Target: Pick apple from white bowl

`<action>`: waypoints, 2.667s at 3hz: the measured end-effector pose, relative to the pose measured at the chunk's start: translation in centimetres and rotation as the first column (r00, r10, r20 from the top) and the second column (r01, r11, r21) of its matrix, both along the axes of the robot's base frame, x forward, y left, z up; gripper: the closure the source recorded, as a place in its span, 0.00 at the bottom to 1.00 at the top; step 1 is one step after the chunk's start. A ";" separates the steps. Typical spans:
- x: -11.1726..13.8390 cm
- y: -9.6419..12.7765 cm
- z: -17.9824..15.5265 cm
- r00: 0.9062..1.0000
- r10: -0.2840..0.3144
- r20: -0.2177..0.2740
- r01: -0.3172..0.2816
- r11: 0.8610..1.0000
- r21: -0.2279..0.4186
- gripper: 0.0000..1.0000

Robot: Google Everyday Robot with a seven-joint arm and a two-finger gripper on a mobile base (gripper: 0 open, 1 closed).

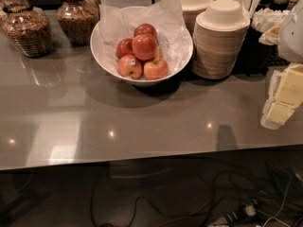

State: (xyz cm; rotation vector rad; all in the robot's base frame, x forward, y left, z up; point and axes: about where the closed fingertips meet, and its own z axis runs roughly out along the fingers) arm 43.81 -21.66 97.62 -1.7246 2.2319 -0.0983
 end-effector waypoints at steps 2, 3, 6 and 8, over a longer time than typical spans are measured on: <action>1.0 1.3 -0.3 0.999 0.000 0.050 -0.003 0.998 0.070 0.00; 3.6 4.2 -0.6 0.991 -0.013 0.132 -0.013 0.980 0.197 0.00; 12.8 12.9 2.1 0.972 -0.054 0.230 -0.082 0.834 0.546 0.00; 16.2 15.6 2.2 0.974 -0.038 0.224 -0.110 0.783 0.613 0.00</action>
Offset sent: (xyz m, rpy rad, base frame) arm 0.0320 0.0391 -0.0131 0.2216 -0.1370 0.0063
